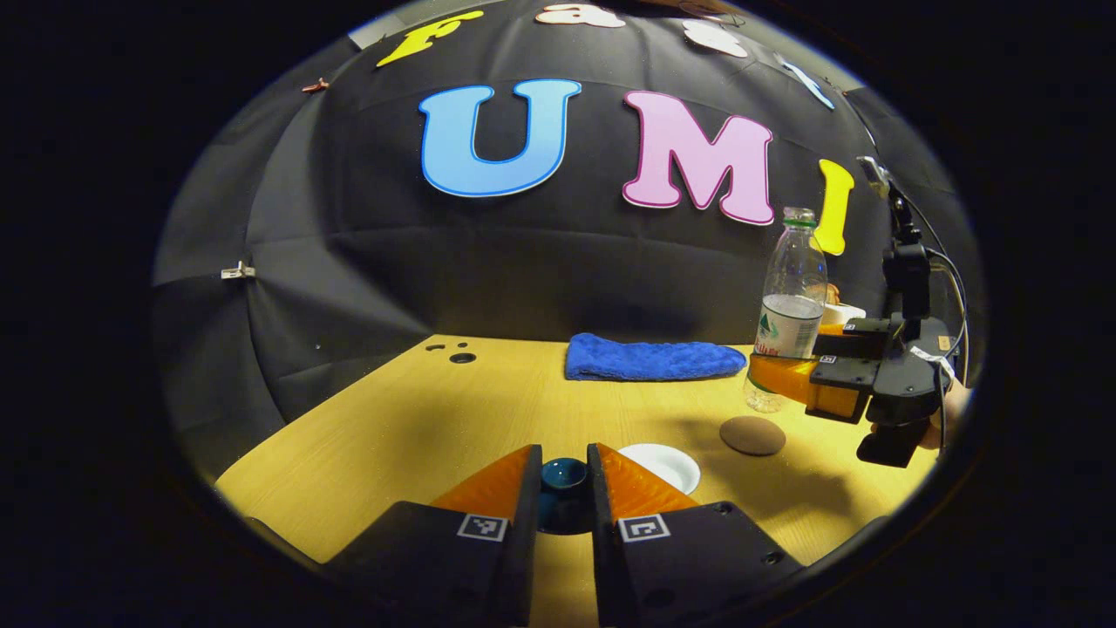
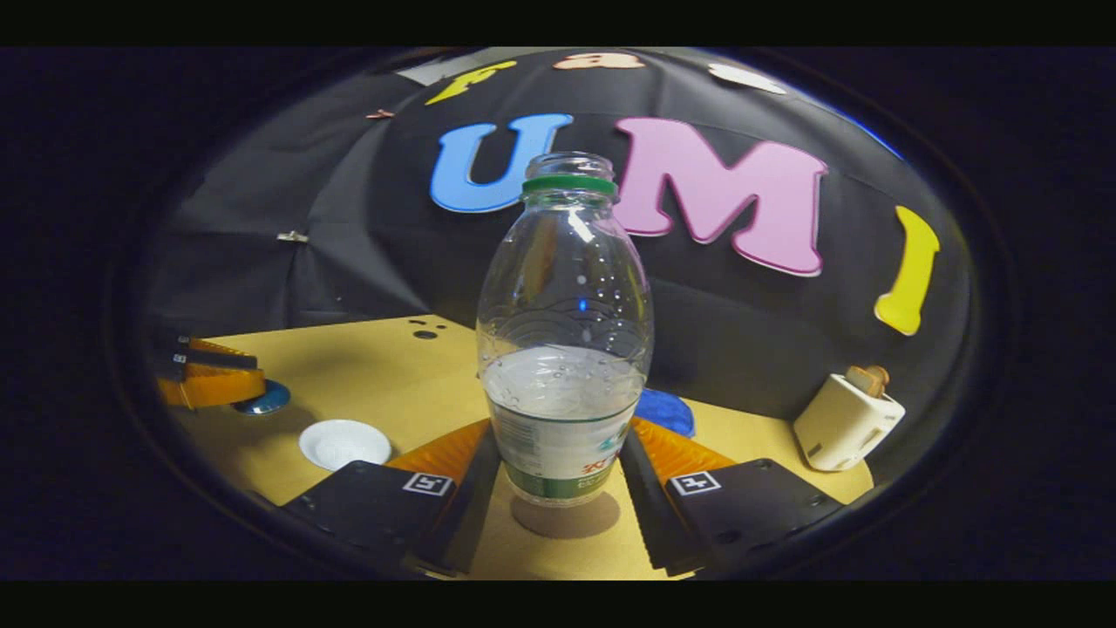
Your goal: Open the teacup lid with one hand, grasp the water bottle and pour water into the teacup with the other hand; after pouring, place the water bottle on the coaster and then close the teacup lid.
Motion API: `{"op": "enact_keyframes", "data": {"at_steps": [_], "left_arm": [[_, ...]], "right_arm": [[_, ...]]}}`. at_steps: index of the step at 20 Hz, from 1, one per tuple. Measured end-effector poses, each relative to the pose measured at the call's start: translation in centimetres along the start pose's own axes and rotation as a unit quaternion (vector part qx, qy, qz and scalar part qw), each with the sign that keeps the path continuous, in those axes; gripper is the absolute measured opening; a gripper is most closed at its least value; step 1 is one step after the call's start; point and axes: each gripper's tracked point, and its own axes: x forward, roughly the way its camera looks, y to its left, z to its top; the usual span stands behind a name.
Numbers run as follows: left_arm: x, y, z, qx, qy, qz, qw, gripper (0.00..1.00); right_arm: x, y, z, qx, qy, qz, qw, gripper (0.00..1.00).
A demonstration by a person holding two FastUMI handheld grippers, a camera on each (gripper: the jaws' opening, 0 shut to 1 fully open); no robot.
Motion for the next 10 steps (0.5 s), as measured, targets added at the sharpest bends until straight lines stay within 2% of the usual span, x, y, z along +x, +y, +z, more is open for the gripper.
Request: {"op": "enact_keyframes", "data": {"at_steps": [2,7,8,10], "left_arm": [[0.2,-0.7,-0.1,0.001,0.002,-0.004,1.0,0.32],[0.4,-2.1,-0.1,0.001,0.002,-0.011,1.0,0.32],[0.5,-2.3,-0.1,0.001,0.003,-0.013,1.0,0.29],[0.5,-2.7,-0.1,0.001,0.004,-0.014,1.0,0.32]], "right_arm": [[0.3,0.7,0.4,0.006,0.01,0.001,1.0,0.75],[0.0,0.5,-0.1,0.073,0.014,0.014,0.997,0.75],[0.2,0.3,-0.4,0.082,0.02,0.015,0.996,0.75],[0.8,0.2,-1.1,0.097,0.031,0.011,0.995,0.75]]}}
